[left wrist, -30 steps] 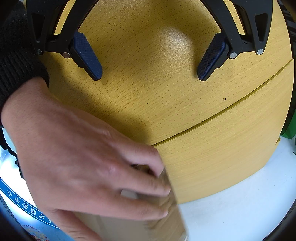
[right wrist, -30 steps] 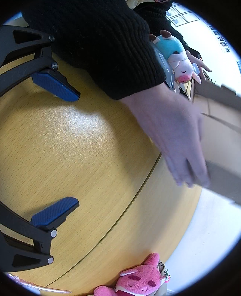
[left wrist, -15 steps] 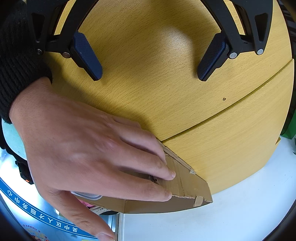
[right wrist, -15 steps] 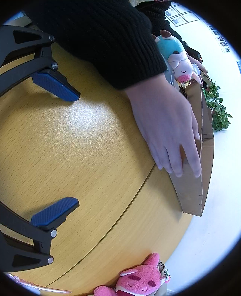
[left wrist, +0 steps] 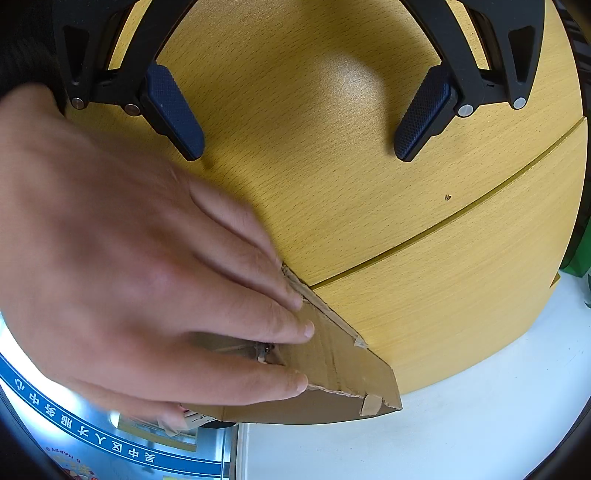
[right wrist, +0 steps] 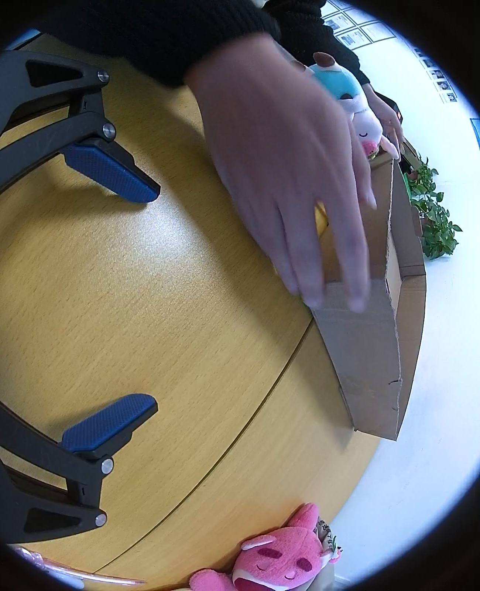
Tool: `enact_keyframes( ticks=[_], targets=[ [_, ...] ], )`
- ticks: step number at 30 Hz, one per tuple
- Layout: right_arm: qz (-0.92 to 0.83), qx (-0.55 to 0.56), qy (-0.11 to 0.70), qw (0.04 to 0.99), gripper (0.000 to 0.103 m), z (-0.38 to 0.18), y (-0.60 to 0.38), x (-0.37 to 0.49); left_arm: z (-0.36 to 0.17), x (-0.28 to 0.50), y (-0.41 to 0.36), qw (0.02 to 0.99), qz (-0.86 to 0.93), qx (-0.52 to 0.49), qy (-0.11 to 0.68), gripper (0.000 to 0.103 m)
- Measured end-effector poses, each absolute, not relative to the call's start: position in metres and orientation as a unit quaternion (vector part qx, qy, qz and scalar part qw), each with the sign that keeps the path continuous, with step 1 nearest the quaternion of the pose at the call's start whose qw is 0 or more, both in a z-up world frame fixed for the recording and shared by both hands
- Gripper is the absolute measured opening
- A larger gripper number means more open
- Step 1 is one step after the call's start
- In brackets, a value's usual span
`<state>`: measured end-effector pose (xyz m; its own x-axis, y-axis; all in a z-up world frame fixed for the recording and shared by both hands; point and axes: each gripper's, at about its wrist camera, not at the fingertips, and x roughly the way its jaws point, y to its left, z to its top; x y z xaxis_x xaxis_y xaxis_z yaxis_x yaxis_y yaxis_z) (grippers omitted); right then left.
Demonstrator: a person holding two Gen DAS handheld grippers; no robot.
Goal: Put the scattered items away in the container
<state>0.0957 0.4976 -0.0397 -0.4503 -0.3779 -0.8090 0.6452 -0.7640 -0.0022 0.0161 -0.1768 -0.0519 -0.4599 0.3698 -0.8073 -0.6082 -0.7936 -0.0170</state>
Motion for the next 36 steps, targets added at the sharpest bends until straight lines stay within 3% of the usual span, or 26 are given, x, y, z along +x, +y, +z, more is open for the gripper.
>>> enact_keyframes(
  ticks=[36],
  targets=[
    [-0.842, 0.428, 0.151, 0.292, 0.103, -0.0442, 0.4914, 0.1033, -0.0518, 0.0223, -0.1747, 0.299, 0.84, -0.43, 0.142, 0.103]
  ],
)
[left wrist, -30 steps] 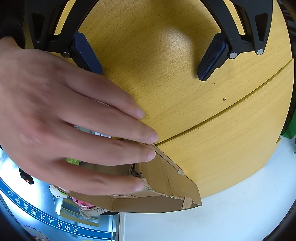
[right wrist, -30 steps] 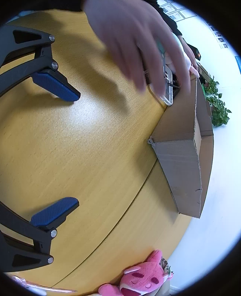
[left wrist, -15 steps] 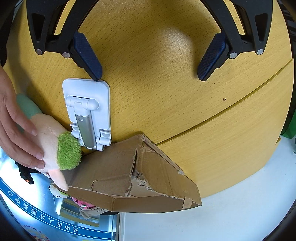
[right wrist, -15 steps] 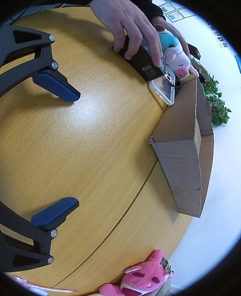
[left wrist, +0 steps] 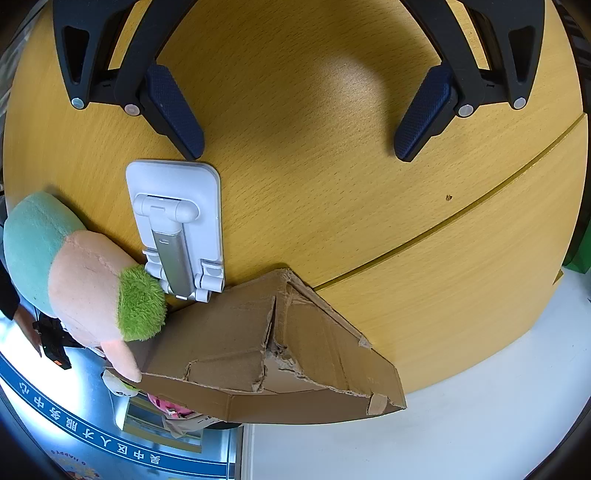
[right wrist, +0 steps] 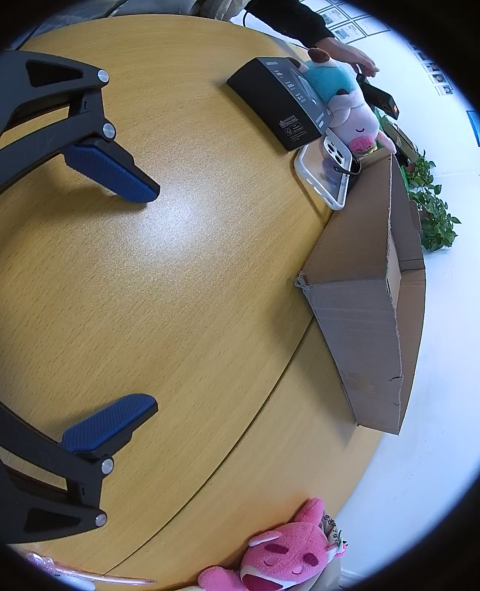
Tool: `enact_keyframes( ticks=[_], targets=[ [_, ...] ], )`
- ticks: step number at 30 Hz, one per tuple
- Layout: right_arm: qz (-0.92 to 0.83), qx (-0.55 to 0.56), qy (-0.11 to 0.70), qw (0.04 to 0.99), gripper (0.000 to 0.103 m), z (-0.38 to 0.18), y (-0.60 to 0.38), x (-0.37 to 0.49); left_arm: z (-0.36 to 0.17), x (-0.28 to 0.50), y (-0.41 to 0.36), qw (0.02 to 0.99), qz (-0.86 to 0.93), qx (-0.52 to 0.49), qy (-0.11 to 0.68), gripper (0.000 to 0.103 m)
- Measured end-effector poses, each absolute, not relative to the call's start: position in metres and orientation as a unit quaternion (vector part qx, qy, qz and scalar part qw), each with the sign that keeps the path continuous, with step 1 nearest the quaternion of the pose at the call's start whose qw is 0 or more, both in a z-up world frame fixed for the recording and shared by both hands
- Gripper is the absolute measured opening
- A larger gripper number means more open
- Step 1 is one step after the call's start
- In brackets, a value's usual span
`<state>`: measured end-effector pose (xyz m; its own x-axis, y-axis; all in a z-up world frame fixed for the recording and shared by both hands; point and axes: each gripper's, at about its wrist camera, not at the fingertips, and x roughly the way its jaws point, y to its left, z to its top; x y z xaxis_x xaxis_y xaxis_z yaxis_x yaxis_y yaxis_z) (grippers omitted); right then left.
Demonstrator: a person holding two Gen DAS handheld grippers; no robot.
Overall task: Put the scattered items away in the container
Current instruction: 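Move the left gripper toward the pink pig plush in teal shirt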
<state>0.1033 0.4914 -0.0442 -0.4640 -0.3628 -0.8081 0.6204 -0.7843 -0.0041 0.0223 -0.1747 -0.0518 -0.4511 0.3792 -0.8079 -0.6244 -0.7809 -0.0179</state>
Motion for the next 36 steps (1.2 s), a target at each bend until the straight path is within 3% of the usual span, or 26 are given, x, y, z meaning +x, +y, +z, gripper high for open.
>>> enact_keyframes(
  ticks=[9, 13, 17, 24, 28, 36],
  targets=[
    [-0.865, 0.438, 0.115, 0.217, 0.103, -0.044, 0.466, 0.112, -0.04, 0.025, -0.18, 0.265, 0.851, -0.435, 0.129, 0.103],
    [-0.877, 0.444, 0.087, 0.161, 0.103, -0.043, 0.437, 0.124, -0.035, 0.041, -0.171, 0.16, 0.877, -0.447, 0.074, 0.103],
    [-0.872, 0.441, 0.1, 0.186, 0.103, -0.043, 0.398, 0.138, -0.036, 0.063, -0.164, 0.062, 0.889, -0.452, 0.023, 0.103],
    [-0.871, 0.44, 0.103, 0.192, 0.103, -0.043, 0.363, 0.153, -0.031, 0.075, -0.156, 0.056, 0.889, -0.453, 0.017, 0.103],
    [-0.871, 0.455, 0.091, 0.16, 0.102, -0.038, 0.359, 0.16, -0.004, 0.106, -0.148, 0.085, 0.905, -0.411, -0.064, 0.103],
    [-0.925, 0.324, 0.013, 0.2, 0.102, 0.059, 0.327, 0.203, 0.082, 0.142, -0.063, 0.16, 0.94, -0.298, -0.04, 0.103]
  ],
)
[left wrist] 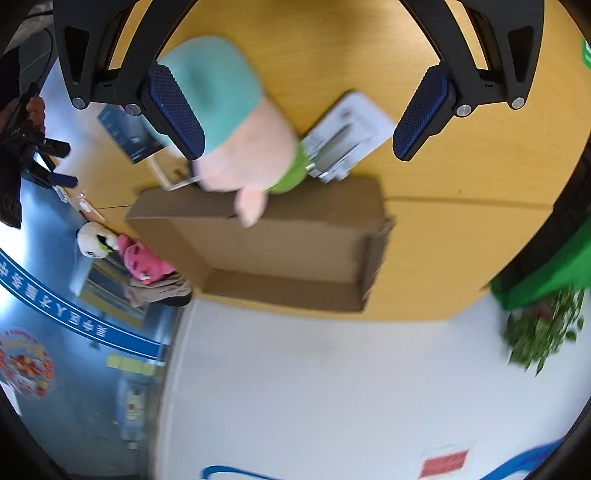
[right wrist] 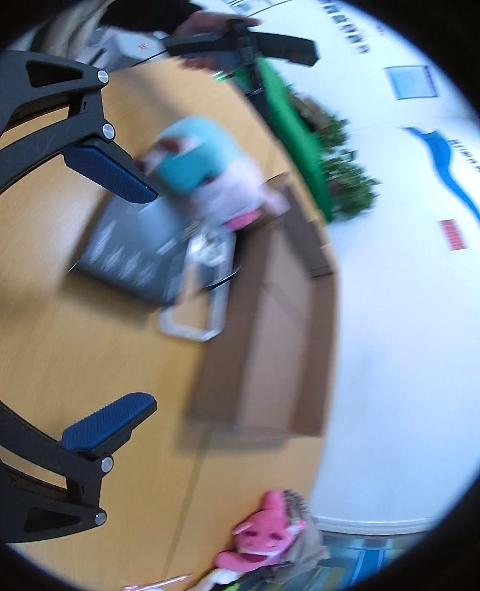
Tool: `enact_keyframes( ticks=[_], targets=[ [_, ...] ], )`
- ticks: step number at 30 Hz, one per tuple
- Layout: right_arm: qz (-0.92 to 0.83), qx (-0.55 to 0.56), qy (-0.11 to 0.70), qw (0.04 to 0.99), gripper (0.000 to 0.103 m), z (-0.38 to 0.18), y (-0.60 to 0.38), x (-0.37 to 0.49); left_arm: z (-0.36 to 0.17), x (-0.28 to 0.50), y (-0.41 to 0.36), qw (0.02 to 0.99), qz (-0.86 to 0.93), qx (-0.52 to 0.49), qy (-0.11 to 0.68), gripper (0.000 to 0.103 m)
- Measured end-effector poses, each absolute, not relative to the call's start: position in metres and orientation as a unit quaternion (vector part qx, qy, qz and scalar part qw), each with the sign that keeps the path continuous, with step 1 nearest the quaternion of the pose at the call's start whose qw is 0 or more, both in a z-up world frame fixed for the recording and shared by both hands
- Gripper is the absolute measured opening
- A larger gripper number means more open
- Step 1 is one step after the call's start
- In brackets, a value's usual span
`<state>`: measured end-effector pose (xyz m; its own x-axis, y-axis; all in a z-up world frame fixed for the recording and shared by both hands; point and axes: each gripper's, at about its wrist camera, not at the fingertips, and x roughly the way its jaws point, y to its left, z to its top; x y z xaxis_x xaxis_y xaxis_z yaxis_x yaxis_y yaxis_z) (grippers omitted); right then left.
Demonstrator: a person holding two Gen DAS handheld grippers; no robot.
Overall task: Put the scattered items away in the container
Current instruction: 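Move the left gripper toward the pink pig plush in teal shirt, then close the left gripper around the pig plush's body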
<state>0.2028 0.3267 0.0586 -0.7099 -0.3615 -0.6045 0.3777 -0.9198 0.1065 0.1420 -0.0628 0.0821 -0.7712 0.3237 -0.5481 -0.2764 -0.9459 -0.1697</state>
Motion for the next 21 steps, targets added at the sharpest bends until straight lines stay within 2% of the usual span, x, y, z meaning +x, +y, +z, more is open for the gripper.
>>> enact_keyframes(
  ticks=[3, 7, 12, 21],
  targets=[
    [-0.933, 0.306, -0.003, 0.188, 0.102, 0.075, 0.296, 0.193, 0.088, 0.135, -0.031, 0.183, 0.934, -0.302, -0.044, 0.103],
    [-0.923, 0.346, -0.018, 0.17, 0.102, 0.062, 0.257, 0.176, 0.077, 0.124, -0.006, 0.2, 0.919, -0.332, -0.063, 0.103],
    [-0.898, 0.402, -0.036, 0.174, 0.102, 0.033, 0.235, 0.171, 0.062, 0.12, 0.0, 0.188, 0.913, -0.352, -0.088, 0.103],
    [-0.898, 0.404, -0.039, 0.167, 0.102, 0.034, 0.231, 0.173, 0.046, 0.117, -0.001, 0.18, 0.899, -0.38, -0.12, 0.103]
  ],
)
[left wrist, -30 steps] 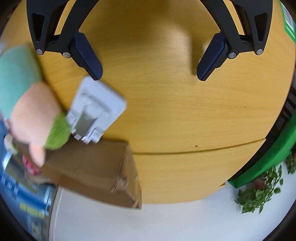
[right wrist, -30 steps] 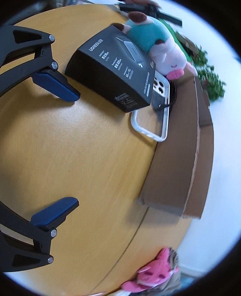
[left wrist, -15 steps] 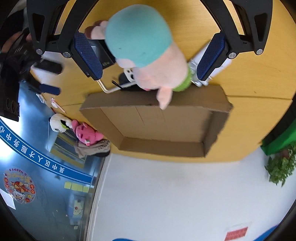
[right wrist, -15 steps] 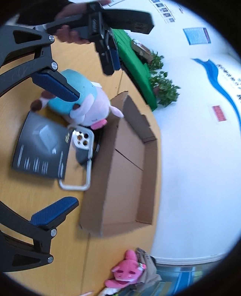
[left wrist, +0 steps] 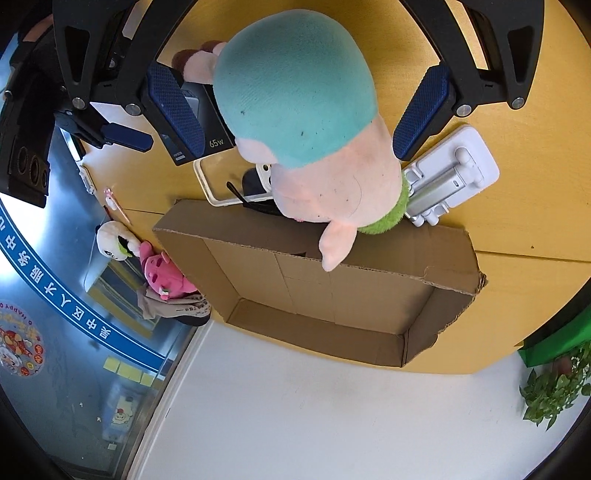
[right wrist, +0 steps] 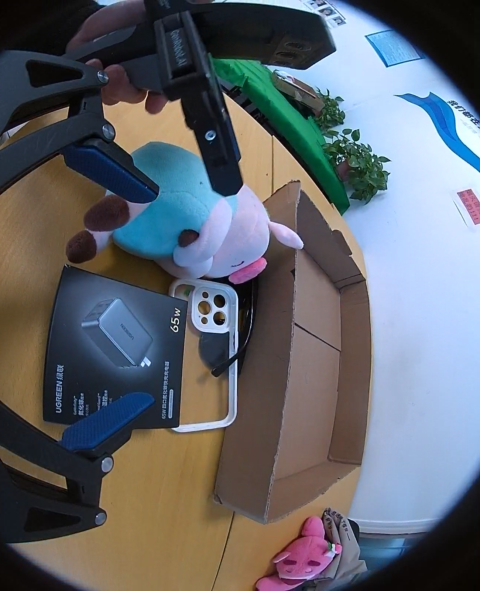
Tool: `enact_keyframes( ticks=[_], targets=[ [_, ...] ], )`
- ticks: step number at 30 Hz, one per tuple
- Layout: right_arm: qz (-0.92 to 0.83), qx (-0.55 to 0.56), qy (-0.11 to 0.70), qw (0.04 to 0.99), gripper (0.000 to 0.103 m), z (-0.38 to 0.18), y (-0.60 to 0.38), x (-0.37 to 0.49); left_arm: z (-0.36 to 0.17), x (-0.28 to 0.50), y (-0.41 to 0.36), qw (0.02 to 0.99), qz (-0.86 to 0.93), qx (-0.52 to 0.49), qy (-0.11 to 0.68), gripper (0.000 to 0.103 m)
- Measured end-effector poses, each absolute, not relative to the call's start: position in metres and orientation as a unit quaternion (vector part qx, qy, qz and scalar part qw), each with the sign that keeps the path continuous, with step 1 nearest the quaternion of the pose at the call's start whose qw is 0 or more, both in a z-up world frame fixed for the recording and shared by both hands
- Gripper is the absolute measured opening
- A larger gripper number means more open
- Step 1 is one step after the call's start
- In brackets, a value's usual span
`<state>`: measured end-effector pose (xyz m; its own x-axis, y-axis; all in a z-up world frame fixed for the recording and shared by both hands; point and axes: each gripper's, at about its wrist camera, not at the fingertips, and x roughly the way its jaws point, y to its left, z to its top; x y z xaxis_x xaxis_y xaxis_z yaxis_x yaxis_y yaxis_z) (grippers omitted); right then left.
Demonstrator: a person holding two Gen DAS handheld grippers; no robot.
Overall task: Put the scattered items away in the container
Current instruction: 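Close the left gripper around the pig plush's body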
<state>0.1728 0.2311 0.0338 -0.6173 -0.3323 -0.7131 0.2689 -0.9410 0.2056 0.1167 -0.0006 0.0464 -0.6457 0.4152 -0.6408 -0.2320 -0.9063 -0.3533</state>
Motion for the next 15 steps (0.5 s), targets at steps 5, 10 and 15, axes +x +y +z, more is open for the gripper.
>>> enact_keyframes(
  ticks=[5, 10, 15],
  targets=[
    [-0.897, 0.406, -0.039, 0.168, 0.102, 0.0322, 0.2308, 0.1737, 0.0448, 0.1199, 0.0, 0.182, 0.896, -0.386, -0.127, 0.103],
    [-0.897, 0.406, -0.039, 0.172, 0.102, 0.0316, 0.2294, 0.1746, 0.0455, 0.1236, 0.0047, 0.185, 0.896, -0.386, -0.121, 0.103],
    [-0.896, 0.407, -0.04, 0.175, 0.102, 0.0309, 0.2287, 0.1753, 0.0457, 0.1251, 0.0062, 0.187, 0.896, -0.385, -0.117, 0.103]
  ],
)
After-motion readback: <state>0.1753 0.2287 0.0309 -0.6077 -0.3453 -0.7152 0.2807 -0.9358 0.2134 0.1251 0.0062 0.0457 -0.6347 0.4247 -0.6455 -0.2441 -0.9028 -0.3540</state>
